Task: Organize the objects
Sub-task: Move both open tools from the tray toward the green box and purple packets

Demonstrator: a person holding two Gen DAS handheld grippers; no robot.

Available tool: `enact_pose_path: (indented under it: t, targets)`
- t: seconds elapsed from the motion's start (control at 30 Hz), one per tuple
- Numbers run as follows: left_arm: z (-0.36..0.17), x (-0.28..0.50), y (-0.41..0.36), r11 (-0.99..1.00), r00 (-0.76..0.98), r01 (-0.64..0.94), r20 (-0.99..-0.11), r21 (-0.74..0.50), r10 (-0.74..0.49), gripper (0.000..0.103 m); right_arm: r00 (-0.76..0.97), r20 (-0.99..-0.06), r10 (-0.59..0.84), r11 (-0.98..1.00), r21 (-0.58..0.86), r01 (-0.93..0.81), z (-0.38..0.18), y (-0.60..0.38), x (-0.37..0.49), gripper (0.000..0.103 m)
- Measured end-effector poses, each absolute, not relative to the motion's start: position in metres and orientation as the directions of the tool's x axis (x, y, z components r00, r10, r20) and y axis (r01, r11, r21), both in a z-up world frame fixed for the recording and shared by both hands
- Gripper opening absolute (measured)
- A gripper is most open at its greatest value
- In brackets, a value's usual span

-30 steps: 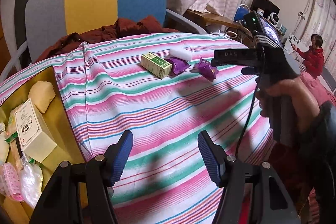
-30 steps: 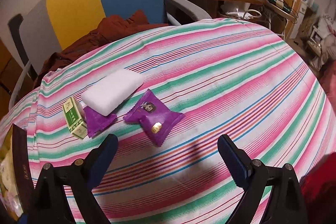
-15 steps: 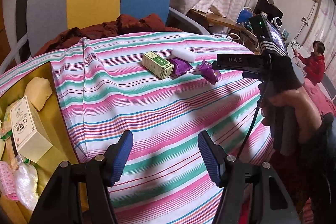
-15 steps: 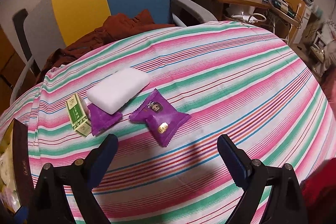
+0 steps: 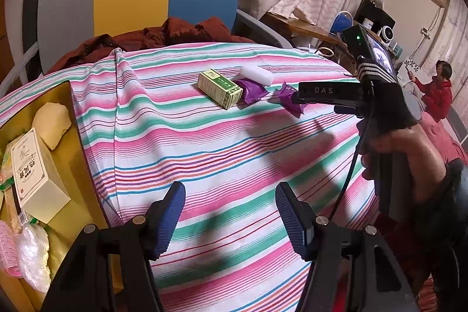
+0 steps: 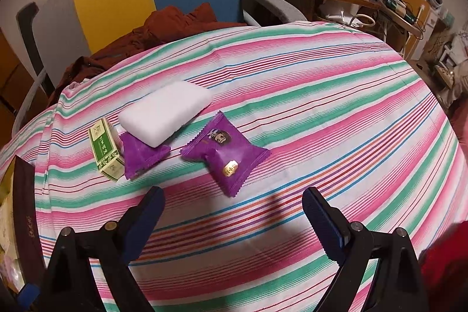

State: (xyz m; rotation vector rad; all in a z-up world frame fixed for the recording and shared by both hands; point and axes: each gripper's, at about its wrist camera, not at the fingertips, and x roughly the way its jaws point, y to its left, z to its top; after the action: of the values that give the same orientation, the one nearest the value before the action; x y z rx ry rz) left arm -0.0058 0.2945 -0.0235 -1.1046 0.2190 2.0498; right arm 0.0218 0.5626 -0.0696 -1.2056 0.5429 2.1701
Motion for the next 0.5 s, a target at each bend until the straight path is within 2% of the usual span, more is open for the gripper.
enact_pose_path:
  t: [0.13, 0.3, 0.4, 0.5]
  targets:
    - [-0.023, -0.008, 0.294, -0.681, -0.316, -0.704, -0.770, -0.201, 0.554, 0.066, -0.410, -0.880, 0.242, -0.747, 0.101, -0.657, -0.070, 0.565, 0.019, 0.095]
    - [-0.023, -0.014, 0.292, -0.692, -0.321, -0.693, -0.773, -0.202, 0.547, 0.066, -0.412, -0.885, 0.217, -0.822, 0.062, -0.566, -0.062, 0.565, 0.003, 0.095]
    - [-0.025, -0.018, 0.291, -0.702, -0.324, -0.683, -0.778, -0.201, 0.538, 0.066, -0.441, -0.857, 0.268, -0.864, -0.011, -0.503, -0.058, 0.569, -0.005, 0.099]
    - [-0.024, -0.022, 0.288, -0.709, -0.330, -0.677, -0.779, -0.199, 0.534, 0.067, -0.456, -0.848, 0.272, -0.872, -0.018, -0.488, -0.063, 0.578, -0.006, 0.100]
